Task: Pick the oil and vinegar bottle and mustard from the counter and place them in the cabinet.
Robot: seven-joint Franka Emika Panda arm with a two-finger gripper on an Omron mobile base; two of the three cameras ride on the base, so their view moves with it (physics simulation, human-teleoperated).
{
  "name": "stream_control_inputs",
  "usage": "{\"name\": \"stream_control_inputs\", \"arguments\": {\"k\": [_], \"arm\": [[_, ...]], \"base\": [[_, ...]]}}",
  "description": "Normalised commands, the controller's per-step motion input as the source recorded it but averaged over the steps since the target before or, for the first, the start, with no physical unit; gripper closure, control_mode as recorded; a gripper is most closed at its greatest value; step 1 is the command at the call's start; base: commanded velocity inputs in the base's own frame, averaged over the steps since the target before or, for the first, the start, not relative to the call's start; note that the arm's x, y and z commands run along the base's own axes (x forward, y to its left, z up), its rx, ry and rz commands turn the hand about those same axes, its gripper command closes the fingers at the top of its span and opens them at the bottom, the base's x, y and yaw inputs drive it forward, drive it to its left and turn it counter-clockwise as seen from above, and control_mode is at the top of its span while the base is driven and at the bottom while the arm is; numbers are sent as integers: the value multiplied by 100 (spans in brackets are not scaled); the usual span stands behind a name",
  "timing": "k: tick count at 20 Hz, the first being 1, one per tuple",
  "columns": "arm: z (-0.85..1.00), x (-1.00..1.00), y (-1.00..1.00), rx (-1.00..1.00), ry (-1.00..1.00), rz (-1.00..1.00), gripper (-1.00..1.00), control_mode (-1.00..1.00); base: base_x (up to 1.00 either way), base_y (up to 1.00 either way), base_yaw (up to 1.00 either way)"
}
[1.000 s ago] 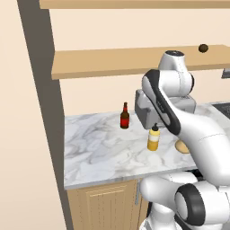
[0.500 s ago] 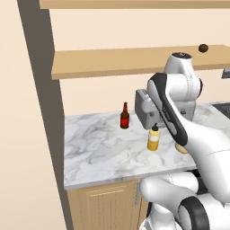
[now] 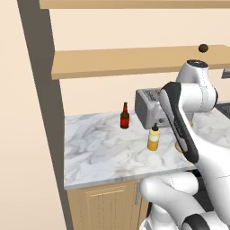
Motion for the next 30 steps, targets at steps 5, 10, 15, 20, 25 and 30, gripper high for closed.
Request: {"name": "stream_control_inputs", "arguments": {"k": [5, 10, 15, 20, 25, 30], "arm": [[-8, -29, -32, 0, -5, 0, -100, -100], [-10, -21, -36, 0, -2, 0, -100, -100], [-13, -14, -42, 0, -2, 0, -100, -100], [-15, -8, -44, 0, -1, 1, -100, -100], [-20, 0, -39, 0, 0, 0, -100, -100], [-21, 0, -40, 0, 0, 0, -100, -100]], "base": [[0, 0, 0], [0, 0, 0], [0, 0, 0], [0, 0, 0], [0, 0, 0], [0, 0, 0]]}}
